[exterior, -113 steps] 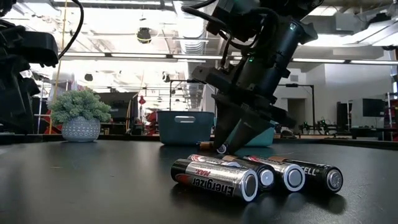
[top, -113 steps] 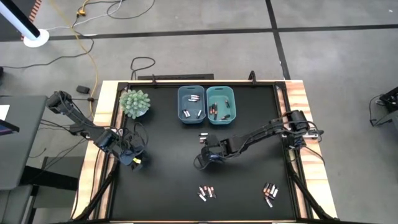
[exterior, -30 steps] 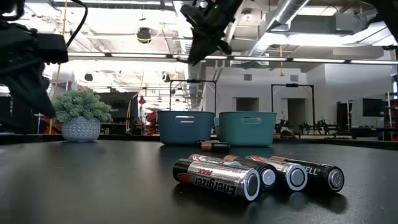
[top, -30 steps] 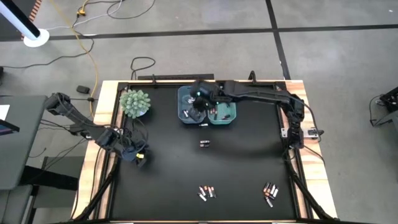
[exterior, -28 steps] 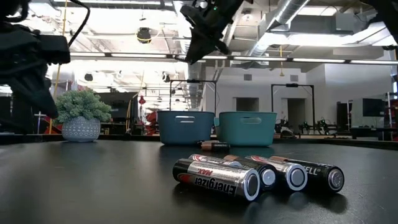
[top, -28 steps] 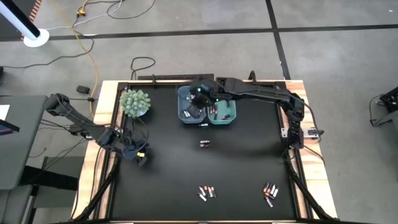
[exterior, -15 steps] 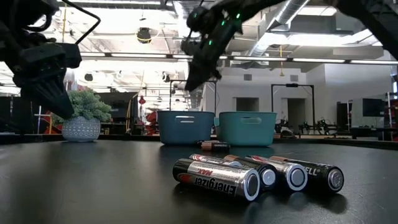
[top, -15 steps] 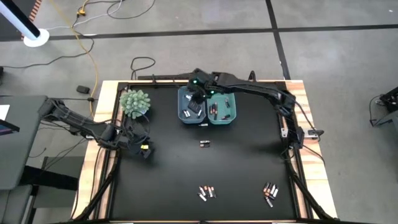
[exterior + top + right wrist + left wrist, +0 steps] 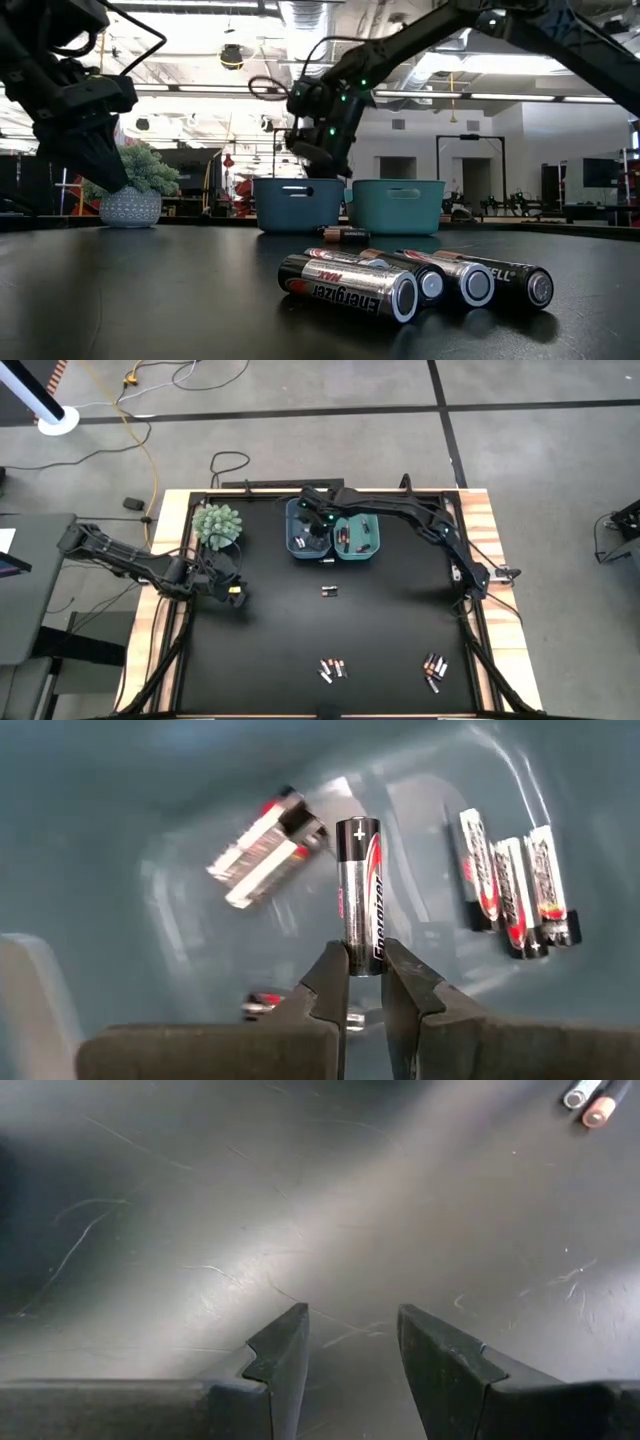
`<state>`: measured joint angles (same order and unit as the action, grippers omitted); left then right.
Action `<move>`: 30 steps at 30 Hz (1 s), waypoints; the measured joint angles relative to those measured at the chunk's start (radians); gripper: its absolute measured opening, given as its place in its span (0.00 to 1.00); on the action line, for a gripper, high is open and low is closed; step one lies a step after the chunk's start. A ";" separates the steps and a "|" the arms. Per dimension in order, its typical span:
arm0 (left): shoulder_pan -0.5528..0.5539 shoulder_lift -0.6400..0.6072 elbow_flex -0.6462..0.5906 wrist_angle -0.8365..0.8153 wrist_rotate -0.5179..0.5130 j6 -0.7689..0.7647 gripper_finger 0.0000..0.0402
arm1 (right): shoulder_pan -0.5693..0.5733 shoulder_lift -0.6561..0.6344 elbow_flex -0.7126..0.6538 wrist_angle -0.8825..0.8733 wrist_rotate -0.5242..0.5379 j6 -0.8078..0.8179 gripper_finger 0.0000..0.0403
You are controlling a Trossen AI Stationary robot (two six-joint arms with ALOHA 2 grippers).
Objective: Sort batteries
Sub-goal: Put the silver battery into the blue bin, then put the black battery into the green bin
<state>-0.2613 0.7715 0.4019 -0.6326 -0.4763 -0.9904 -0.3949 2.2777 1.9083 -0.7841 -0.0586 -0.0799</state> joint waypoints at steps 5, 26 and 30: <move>0.011 0.000 0.000 0.000 0.000 -0.001 0.37 | -0.016 0.002 0.000 0.008 0.000 0.000 0.13; 0.023 0.000 0.000 0.000 0.001 -0.033 0.37 | -0.035 -0.003 0.001 -0.029 0.001 0.034 0.34; 0.023 0.000 0.000 0.000 0.001 -0.043 0.37 | -0.039 -0.012 0.017 -0.058 0.001 0.030 0.40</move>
<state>-0.2382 0.7715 0.4019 -0.6325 -0.4755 -1.0331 -0.4343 2.2652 1.9257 -0.8423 -0.0574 -0.0498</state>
